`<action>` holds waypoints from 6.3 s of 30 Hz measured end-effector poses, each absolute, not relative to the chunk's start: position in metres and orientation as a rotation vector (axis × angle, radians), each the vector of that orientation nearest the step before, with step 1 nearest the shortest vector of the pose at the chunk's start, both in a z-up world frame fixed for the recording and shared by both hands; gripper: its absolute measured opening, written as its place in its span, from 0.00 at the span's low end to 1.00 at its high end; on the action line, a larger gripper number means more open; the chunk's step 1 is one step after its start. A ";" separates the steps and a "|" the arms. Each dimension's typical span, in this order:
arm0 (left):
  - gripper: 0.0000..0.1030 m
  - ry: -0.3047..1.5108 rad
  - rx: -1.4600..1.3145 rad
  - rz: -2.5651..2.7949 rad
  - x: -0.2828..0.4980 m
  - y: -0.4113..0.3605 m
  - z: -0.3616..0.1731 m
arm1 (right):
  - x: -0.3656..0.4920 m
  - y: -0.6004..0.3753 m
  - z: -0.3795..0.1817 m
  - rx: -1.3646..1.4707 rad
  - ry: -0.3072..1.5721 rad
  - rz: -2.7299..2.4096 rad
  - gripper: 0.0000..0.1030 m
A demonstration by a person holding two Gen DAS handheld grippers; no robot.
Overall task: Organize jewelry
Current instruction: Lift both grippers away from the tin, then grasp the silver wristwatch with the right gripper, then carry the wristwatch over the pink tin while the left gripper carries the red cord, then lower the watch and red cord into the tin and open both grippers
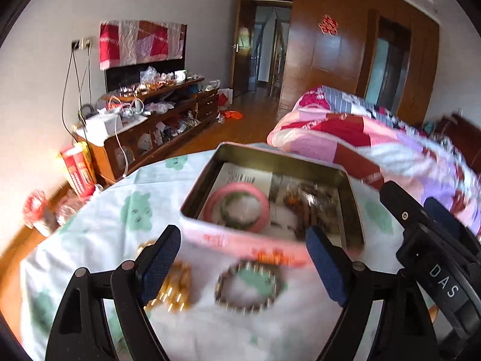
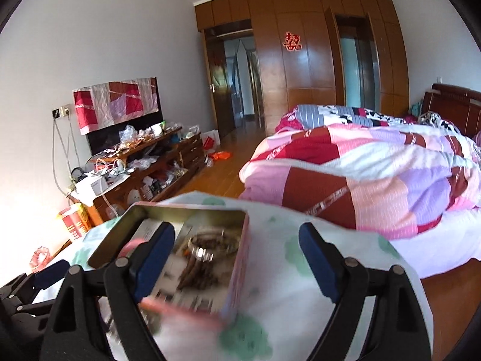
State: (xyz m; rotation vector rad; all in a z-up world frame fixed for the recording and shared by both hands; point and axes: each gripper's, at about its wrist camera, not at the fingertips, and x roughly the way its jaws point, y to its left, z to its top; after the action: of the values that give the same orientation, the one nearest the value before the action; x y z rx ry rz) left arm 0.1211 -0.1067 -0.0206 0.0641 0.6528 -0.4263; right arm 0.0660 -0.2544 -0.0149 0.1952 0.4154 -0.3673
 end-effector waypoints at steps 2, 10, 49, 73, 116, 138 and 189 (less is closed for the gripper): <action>0.83 0.653 0.104 -0.405 0.105 -0.103 -0.022 | 0.052 -0.250 -0.017 0.206 0.436 -0.361 0.84; 0.83 0.684 0.102 -0.389 0.054 -0.074 -0.031 | 0.004 -0.235 -0.025 0.250 0.483 -0.322 0.84; 0.83 0.741 0.008 -0.199 0.002 0.073 -0.062 | -0.027 -0.127 -0.054 0.199 0.701 0.124 0.59; 0.83 0.730 -0.030 -0.140 0.010 0.109 -0.048 | 0.066 -0.026 -0.093 -0.177 0.865 0.381 0.37; 0.04 0.633 -0.078 -0.489 0.043 0.062 -0.030 | -0.009 -0.181 -0.051 0.330 0.732 0.096 0.37; 0.04 0.583 -0.103 -0.669 0.025 0.006 -0.002 | -0.021 -0.214 -0.021 0.328 0.614 -0.028 0.37; 0.41 0.830 -0.084 -0.464 0.250 -0.153 -0.054 | 0.146 -0.279 -0.055 0.385 0.572 -0.154 0.45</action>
State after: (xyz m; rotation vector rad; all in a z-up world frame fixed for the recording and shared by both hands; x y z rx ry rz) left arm 0.2502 -0.1529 -0.0544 -0.0839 0.8300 -0.4636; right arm 0.1461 -0.2795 -0.0548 0.3852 0.5720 -0.1544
